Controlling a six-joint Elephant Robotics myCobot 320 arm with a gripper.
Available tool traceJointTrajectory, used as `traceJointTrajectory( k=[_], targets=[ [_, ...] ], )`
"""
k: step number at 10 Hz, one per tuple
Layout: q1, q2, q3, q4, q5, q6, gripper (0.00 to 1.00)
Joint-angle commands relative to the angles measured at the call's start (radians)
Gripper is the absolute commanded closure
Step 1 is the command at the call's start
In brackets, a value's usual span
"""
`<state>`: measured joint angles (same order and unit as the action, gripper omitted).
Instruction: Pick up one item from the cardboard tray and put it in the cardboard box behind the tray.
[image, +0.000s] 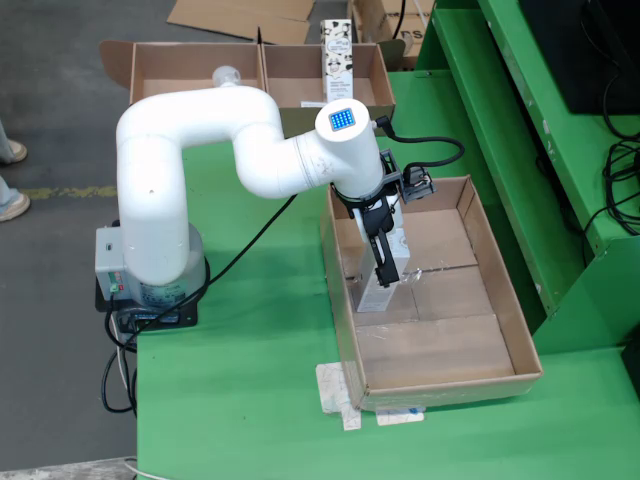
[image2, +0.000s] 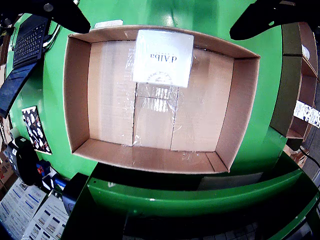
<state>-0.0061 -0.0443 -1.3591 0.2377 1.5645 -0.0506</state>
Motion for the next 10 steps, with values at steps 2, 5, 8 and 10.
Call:
traceJointTrajectory(
  k=[2, 5, 8, 10],
  targets=[
    [-0.015, 0.038, 0.015, 0.011, -0.003, -0.003, 0.00],
    [-0.015, 0.038, 0.015, 0.011, -0.003, -0.003, 0.00],
    [-0.015, 0.038, 0.015, 0.011, -0.003, -0.003, 0.00],
    [-0.015, 0.038, 0.015, 0.011, -0.003, -0.003, 0.00]
  ],
)
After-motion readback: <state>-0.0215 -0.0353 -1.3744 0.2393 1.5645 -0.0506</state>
